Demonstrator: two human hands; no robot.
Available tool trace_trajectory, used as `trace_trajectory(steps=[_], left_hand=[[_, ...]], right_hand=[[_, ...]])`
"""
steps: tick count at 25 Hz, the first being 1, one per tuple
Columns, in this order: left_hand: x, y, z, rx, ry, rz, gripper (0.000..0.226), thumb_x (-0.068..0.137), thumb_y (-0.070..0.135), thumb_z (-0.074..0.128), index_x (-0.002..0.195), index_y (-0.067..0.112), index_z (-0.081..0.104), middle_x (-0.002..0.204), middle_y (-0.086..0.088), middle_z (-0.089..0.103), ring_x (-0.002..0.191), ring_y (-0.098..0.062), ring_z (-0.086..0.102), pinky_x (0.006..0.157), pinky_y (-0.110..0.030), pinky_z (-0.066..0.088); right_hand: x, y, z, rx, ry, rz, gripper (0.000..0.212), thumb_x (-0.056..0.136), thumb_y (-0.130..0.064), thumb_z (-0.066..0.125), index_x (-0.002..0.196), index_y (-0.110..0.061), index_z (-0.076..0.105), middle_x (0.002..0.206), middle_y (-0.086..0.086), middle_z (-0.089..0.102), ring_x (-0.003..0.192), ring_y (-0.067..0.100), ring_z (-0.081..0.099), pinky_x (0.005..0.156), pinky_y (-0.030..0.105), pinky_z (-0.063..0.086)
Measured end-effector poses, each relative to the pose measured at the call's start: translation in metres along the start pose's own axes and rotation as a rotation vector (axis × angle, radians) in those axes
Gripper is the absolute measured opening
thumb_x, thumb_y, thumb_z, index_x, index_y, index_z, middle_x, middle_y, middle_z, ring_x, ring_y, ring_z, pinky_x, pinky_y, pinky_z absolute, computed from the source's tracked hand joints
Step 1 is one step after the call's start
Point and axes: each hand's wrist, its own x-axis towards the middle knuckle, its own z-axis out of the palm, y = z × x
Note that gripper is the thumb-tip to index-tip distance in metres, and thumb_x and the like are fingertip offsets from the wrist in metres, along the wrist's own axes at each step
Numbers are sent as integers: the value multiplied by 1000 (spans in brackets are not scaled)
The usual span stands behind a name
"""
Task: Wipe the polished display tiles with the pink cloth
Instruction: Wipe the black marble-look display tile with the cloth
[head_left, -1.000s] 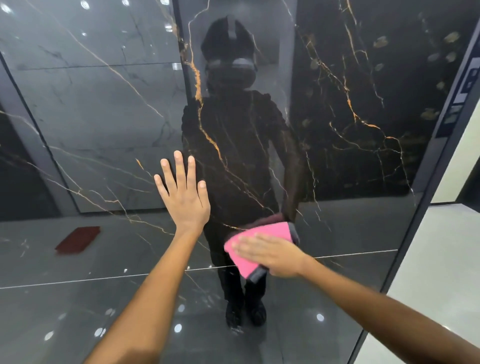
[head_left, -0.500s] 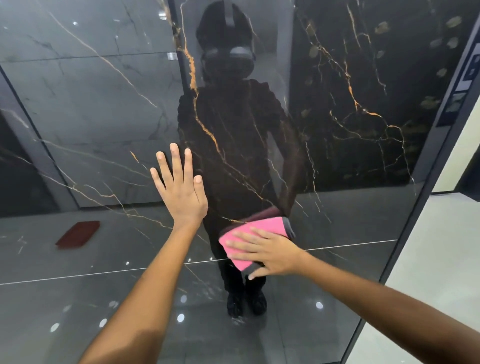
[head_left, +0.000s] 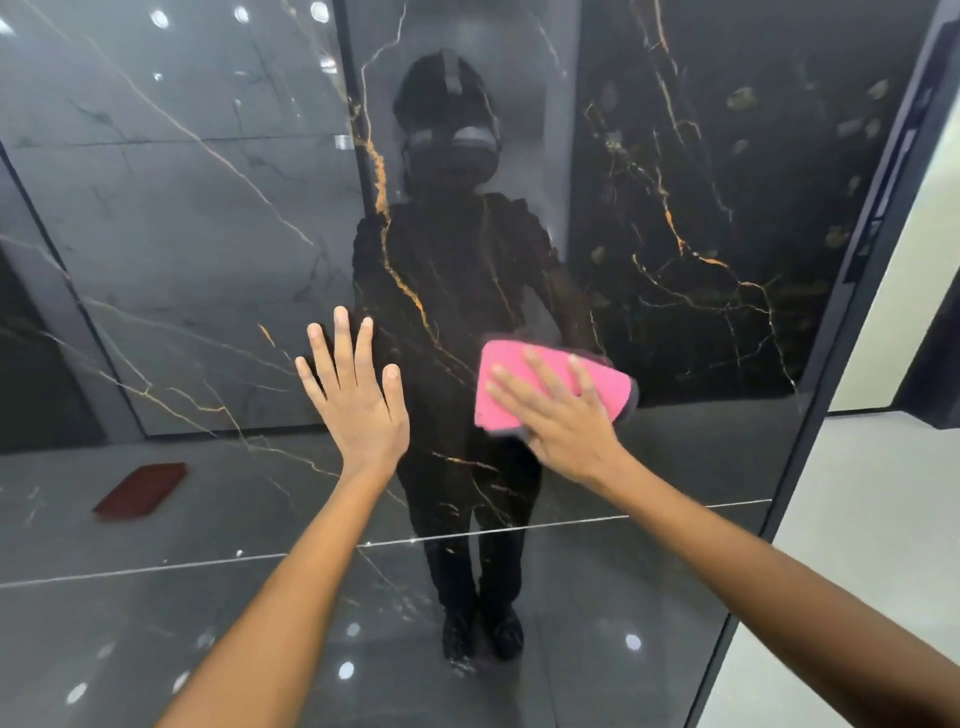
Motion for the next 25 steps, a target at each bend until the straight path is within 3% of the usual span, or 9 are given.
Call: trace_trajectory(steps=[5,7,10,13,14,17,19,23,25], left_hand=[[34,56,-6,-122,11,71,48,101,29,29,148,18,32,160,-6,23,150,-28,9,121,-40,-5],[38,70,2,-125,-11,101,49,101,29,29,149,19,31,161,-4,20,150,-27,8,121,-40,-4],[21,68,20,-37,-51,140,51,102,32,29,152,20,28,162,-1,13,150,-30,8,120,-46,2],[15,62,31,36,-19,162,52,105,35,21,155,22,18,161,0,8,149,-32,9,120,-46,2],[15,62,32,37,-7,163,52,105,35,21,155,22,15,161,0,7,148,-32,9,120,-46,0],[14,62,36,39,29,162,54,104,33,26,155,20,14,161,1,7,148,-32,8,120,-44,-3],[12,61,37,42,31,163,53,104,33,26,155,20,17,161,0,8,148,-32,8,120,-44,-3],[16,61,36,55,6,160,52,105,33,24,154,19,21,161,-6,16,148,-33,8,120,-45,-1],[14,61,35,55,9,165,52,104,32,27,154,19,21,161,-6,17,148,-33,8,120,-45,0]], right_hand=[[117,146,-58,117,300,755,65,96,-52,45,148,-14,34,155,11,30,144,34,21,115,49,11],[99,130,-42,160,338,619,71,92,-52,51,148,-11,34,155,13,27,144,36,21,117,50,15],[-9,24,-2,85,28,61,92,80,-43,68,153,-20,17,159,1,16,148,29,9,118,50,11],[-54,34,5,-53,-125,-367,98,76,-28,62,154,-15,4,157,-1,17,149,26,-2,120,45,2],[-37,62,2,1,-16,-264,89,79,-23,58,154,-14,11,158,3,16,148,27,3,120,44,5],[51,165,-35,188,334,614,66,96,-40,55,145,0,36,154,21,26,144,35,22,118,37,17],[66,165,-37,168,436,868,67,97,-44,50,144,2,37,152,24,29,143,37,24,117,38,21],[-56,14,7,113,18,242,68,95,-49,44,150,-17,20,161,12,1,148,30,4,114,49,20],[-95,14,16,19,-132,-75,73,94,-55,35,153,-21,10,161,8,-7,149,27,0,117,45,9]])
